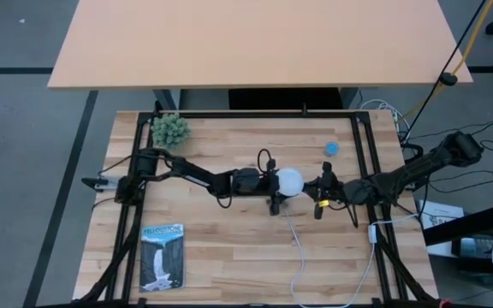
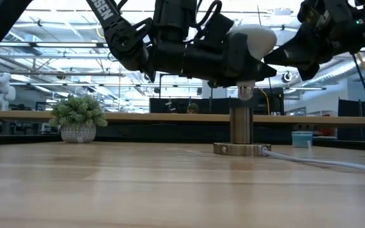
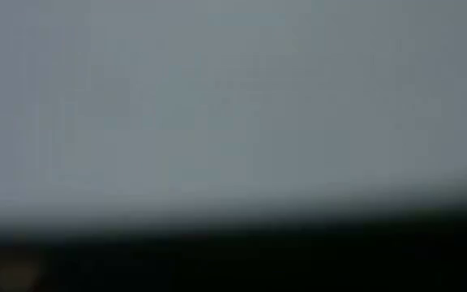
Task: Screw lightbulb
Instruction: Insert the white lightbulb into the lamp
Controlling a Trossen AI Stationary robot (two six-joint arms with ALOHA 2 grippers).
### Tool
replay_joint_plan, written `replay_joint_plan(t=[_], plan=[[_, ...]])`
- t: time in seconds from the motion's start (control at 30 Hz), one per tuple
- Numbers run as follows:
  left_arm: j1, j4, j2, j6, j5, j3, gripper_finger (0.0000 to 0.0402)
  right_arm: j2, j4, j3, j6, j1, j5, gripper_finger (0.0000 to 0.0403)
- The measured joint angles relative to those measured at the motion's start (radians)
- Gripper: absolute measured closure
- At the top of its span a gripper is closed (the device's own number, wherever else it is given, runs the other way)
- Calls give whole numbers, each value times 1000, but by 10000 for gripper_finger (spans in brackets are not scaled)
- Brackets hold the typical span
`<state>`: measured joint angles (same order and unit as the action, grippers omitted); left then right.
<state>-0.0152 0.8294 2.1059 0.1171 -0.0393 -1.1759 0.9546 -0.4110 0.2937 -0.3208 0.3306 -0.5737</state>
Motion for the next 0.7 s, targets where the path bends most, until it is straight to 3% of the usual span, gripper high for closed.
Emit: replay_joint_plan(t=[0.37,0.7], plan=[[2,-132,-1,-4,0,0,171,55,64,6,-85,-10,57,403],[-1,-141,-10,-3,0,1,170,62,64,6,-86,-10,53,403]])
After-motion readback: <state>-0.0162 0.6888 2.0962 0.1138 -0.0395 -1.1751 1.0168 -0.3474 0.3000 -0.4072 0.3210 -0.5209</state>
